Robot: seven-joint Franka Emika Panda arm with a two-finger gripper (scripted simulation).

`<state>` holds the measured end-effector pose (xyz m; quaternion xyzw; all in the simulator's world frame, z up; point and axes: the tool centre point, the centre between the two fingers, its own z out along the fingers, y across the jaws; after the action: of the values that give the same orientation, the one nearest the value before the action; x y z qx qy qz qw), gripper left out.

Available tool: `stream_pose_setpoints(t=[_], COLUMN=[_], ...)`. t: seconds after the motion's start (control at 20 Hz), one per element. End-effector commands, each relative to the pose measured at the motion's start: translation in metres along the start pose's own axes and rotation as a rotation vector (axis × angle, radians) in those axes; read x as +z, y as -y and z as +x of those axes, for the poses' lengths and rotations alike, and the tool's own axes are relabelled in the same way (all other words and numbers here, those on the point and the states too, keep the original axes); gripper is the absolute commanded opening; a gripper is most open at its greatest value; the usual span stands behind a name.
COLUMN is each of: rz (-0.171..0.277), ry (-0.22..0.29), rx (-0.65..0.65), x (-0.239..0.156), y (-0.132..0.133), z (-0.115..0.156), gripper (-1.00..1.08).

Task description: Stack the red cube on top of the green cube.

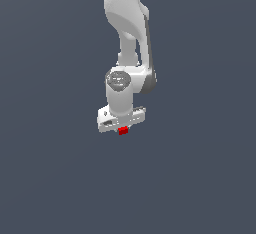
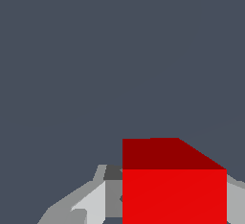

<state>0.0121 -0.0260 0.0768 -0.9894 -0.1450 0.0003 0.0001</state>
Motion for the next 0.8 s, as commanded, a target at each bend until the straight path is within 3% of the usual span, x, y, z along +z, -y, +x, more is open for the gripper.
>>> stream_pose_setpoints(t=[0.0, 0.65, 0.7, 0.75], rz=[0.000, 0.000, 0.000, 0.000], ry=[-0.001, -0.001, -0.001, -0.001], rx=[0.000, 0.000, 0.000, 0.000], x=[0.005, 0.017, 0.017, 0.017], y=[-0.003, -0.010, -0.010, -0.010], z=[-0.013, -0.043, -0.043, -0.043], gripper=[-1.00, -1.00, 1.00, 1.00])
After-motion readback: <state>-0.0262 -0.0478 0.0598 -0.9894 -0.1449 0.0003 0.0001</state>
